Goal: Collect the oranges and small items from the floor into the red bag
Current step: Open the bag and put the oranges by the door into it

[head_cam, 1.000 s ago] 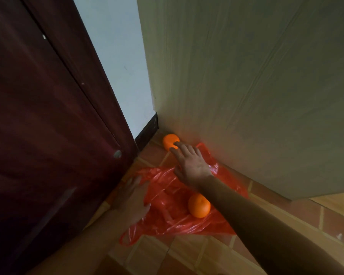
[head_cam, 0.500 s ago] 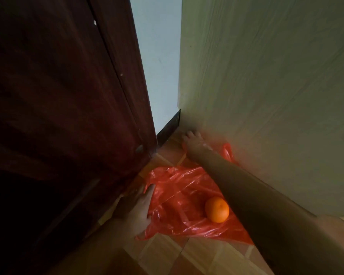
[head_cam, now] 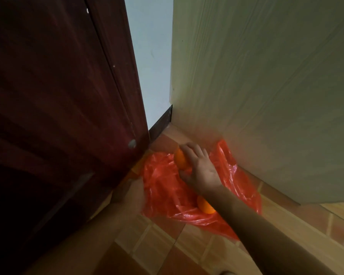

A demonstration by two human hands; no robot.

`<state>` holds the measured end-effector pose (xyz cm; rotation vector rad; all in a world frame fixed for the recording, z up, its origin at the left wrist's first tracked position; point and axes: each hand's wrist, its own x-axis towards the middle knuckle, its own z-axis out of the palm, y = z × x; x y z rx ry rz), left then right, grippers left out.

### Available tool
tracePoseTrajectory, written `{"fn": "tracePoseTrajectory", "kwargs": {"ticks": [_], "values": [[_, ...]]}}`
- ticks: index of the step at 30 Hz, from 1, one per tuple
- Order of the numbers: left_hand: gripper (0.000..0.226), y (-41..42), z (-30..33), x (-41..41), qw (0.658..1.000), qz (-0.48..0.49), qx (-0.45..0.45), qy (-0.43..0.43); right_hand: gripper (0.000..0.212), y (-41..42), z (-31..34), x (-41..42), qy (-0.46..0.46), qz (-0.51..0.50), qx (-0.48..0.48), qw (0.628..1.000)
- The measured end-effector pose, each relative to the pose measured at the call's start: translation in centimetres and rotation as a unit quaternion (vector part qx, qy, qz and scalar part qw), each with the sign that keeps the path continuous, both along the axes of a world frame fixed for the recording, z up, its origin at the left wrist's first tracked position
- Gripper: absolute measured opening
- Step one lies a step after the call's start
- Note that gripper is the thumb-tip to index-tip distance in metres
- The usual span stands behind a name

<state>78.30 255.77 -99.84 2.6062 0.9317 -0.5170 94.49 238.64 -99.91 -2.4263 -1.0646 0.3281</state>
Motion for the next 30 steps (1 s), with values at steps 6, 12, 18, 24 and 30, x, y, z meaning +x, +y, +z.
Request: {"fn": "tracePoseTrajectory", "kwargs": {"ticks": [6,12,18,24,30], "values": [[0.012,0.3,1.5,1.9,0.996,0.016,0.011,-0.090,0.088,-4.4,-0.9,-4.9,0.020,0.010,-0.057,0.998],[0.010,0.1,0.6,2.2,0.990,-0.010,0.010,-0.142,0.084,-5.0,-1.1,-5.8,-0.023,0.024,-0.067,0.997],[0.024,-0.1,-0.2,3.0,0.989,-0.016,0.016,-0.144,0.073,-6.1,1.2,-2.5,-0.127,-0.105,-0.062,0.984],[0.079,-1.0,-0.1,3.0,0.998,0.010,0.029,-0.052,0.082,-6.1,1.0,1.0,-0.106,-0.187,-0.131,0.968],[0.093,-0.5,-0.2,2.5,0.993,0.053,-0.001,0.107,0.076,-5.7,0.6,2.1,-0.072,-0.182,-0.149,0.969]]}}
